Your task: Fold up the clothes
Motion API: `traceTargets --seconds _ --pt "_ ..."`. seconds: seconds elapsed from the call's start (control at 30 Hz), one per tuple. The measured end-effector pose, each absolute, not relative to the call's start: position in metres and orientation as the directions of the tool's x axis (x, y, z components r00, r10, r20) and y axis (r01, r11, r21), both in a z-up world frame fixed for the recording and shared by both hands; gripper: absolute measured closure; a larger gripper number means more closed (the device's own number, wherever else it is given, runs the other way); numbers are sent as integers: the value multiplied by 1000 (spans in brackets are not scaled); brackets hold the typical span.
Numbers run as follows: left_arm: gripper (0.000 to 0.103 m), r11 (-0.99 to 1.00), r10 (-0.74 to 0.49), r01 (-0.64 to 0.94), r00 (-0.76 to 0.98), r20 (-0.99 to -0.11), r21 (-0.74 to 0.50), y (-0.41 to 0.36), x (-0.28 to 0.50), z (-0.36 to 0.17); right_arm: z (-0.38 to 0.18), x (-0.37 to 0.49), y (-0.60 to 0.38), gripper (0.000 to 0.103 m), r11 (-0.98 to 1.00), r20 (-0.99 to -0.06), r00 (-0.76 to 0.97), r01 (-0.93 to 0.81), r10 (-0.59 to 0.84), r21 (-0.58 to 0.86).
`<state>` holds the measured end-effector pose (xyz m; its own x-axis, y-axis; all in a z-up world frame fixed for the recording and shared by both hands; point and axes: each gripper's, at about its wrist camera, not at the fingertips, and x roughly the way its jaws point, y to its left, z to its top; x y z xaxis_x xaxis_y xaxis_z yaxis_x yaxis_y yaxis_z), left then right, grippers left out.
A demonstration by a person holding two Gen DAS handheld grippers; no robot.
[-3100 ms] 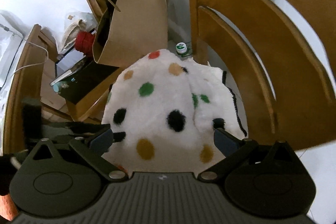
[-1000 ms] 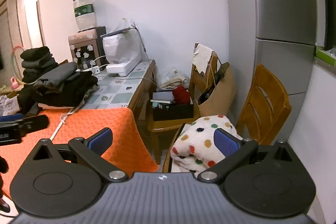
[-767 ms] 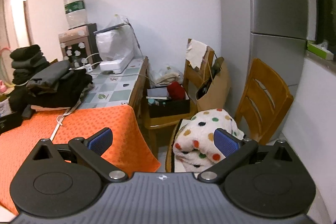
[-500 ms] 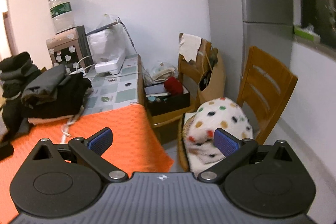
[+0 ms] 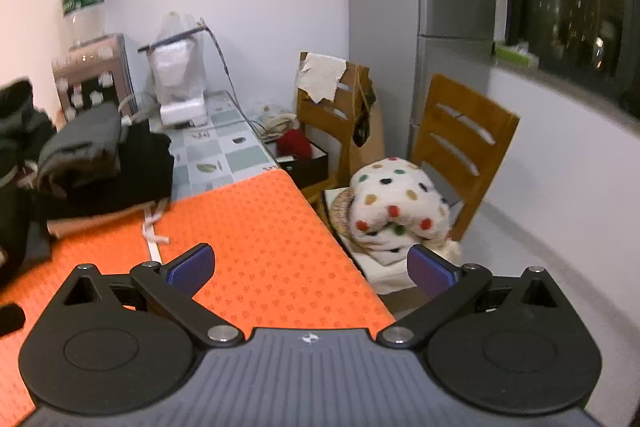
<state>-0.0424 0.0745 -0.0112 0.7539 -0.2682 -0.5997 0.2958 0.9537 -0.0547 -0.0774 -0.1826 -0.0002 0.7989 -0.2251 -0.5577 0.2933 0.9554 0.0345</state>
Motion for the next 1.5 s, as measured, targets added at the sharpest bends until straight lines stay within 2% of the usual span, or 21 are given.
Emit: traceTargets --seconds 0.1,0.33,0.7,1.5 --pt "0 937 -320 334 711 -626 -100 90 -41 -14 3 -86 -167 0 944 -573 778 329 -260 18" --pt "0 916 -347 392 681 -645 -79 106 -46 -18 -9 -97 -150 0 895 -625 714 443 -315 55" --pt "0 880 -401 467 634 -661 -86 115 -48 -24 -30 -99 -129 0 855 -662 669 512 -339 79" --pt "0 926 -312 373 674 -669 -57 134 -35 -24 -32 -49 -106 0 909 -680 683 412 -266 59"
